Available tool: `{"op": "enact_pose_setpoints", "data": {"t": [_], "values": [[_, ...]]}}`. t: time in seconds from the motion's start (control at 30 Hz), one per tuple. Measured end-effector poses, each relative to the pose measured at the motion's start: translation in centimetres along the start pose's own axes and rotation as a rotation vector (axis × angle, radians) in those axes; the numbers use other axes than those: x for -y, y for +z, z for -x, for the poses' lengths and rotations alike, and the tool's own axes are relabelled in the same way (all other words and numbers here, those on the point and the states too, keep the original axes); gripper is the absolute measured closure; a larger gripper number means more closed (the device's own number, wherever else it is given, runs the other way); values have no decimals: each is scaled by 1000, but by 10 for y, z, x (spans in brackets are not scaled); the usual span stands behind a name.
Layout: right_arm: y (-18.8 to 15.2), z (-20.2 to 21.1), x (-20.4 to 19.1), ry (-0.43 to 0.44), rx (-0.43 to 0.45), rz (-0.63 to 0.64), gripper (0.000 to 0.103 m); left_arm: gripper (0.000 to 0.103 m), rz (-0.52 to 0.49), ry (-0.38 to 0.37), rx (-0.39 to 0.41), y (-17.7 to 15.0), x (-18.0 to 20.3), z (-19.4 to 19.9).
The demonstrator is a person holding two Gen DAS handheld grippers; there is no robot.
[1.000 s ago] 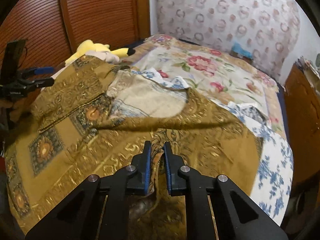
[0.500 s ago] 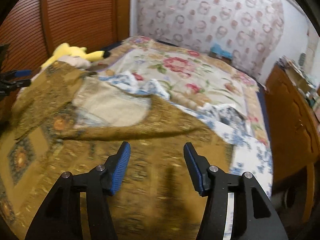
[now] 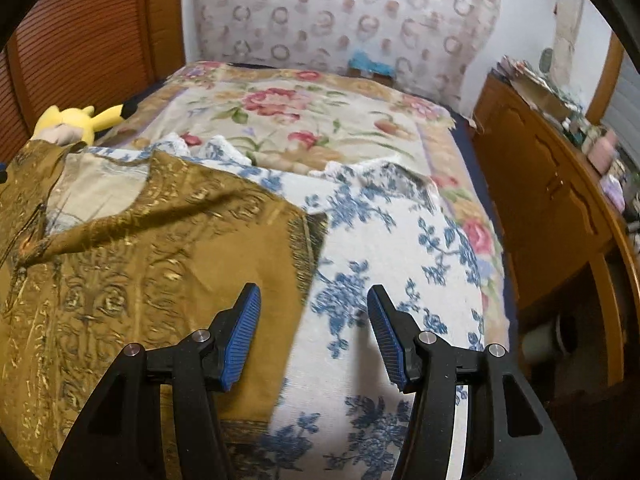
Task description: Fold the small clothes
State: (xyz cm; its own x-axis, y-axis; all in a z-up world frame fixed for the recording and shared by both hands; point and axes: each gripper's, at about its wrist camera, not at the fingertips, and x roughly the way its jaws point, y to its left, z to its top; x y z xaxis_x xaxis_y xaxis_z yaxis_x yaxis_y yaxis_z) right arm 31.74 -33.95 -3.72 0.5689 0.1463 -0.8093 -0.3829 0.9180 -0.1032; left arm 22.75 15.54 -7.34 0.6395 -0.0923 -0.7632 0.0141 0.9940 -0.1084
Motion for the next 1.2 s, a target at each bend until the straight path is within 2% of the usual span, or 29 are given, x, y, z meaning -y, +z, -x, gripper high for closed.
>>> {"op": "enact_pose_setpoints", "data": {"t": [0.03, 0.1, 0.27, 0.43, 0.57, 0.67, 0.73, 0.8, 0.83, 0.9, 1.0, 1.1, 1.17, 1.2], "values": [[-1, -1, 2, 2, -2, -4, 46, 43, -1, -6, -1, 1, 0, -1], [-3, -2, 2, 3, -5, -8, 46, 53, -7, -20, 0, 2, 1, -2], [-4, -2, 5, 22, 0, -23, 46, 55, -9, -29, -7, 7, -2, -8], [-4, -4, 9, 76, -16, -56, 46, 55, -27, -32, -22, 9, 3, -14], [-2, -3, -2, 108, -36, -11, 46, 76, -28, -33, -19, 10, 4, -15], [-3, 0, -9, 131, -48, 20, 46, 87, -17, -29, -16, 9, 3, -14], [-4, 0, -14, 143, -46, 36, 52, 90, -15, -26, -10, 9, 2, -10], [-5, 2, -19, 163, -44, 49, 66, 91, -18, -19, -4, 9, 5, -6], [-5, 3, -21, 164, -42, 57, 68, 91, -18, -14, -5, 9, 6, -5], [-7, 4, -27, 184, -39, 70, 85, 91, -19, -6, -10, 8, 7, -4], [-8, 6, -36, 199, -35, 93, 97, 91, -24, 1, -14, 7, 9, -5], [-11, 14, -46, 176, -6, 113, 100, 91, -22, -10, -8, 7, 9, -3], [-13, 25, -52, 182, 38, 115, 100, 103, -32, -35, 14, 5, 12, 3], [-13, 28, -53, 174, 55, 115, 101, 103, -40, -33, 29, 5, 14, 7]]}}
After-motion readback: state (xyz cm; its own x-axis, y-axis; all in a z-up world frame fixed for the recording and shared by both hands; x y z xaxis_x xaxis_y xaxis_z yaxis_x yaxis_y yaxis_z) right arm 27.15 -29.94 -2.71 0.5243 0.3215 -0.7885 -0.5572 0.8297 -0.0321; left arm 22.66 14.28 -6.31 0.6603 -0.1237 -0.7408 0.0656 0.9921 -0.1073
